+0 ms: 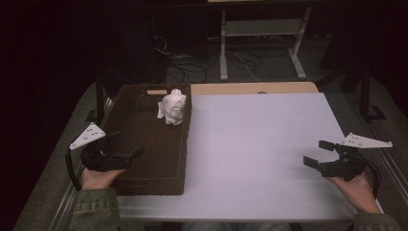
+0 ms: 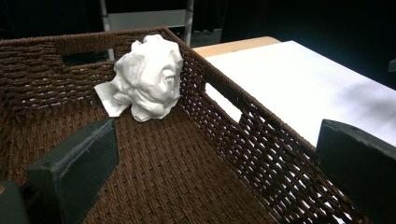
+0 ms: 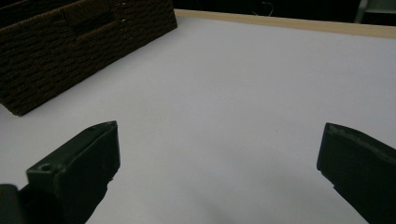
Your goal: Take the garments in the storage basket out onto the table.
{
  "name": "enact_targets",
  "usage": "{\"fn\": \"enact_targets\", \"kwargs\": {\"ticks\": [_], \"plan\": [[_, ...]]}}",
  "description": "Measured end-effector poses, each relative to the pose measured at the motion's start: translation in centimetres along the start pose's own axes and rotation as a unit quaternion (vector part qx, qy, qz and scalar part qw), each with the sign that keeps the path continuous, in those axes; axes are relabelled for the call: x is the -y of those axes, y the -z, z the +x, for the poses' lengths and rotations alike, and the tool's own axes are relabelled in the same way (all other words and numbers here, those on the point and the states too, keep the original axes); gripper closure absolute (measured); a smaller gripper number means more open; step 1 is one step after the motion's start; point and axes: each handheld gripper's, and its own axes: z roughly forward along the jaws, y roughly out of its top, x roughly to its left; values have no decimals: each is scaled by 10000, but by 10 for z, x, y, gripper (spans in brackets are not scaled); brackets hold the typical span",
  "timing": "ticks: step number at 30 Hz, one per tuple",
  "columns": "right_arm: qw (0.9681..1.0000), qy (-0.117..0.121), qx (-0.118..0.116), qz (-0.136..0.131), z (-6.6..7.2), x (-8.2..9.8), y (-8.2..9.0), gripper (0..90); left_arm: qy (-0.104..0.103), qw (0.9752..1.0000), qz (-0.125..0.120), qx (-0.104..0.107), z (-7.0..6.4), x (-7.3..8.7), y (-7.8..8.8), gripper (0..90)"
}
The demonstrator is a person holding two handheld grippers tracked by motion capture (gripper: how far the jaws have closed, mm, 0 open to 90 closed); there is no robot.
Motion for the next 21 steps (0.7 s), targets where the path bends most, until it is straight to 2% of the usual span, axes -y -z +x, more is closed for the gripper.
{"fn": "enact_targets", "kwargs": {"ticks": [21], "plan": [[9999, 74, 90, 6, 0, 1, 2, 0, -26, 10000, -20, -46, -1, 0, 0, 0]]}}
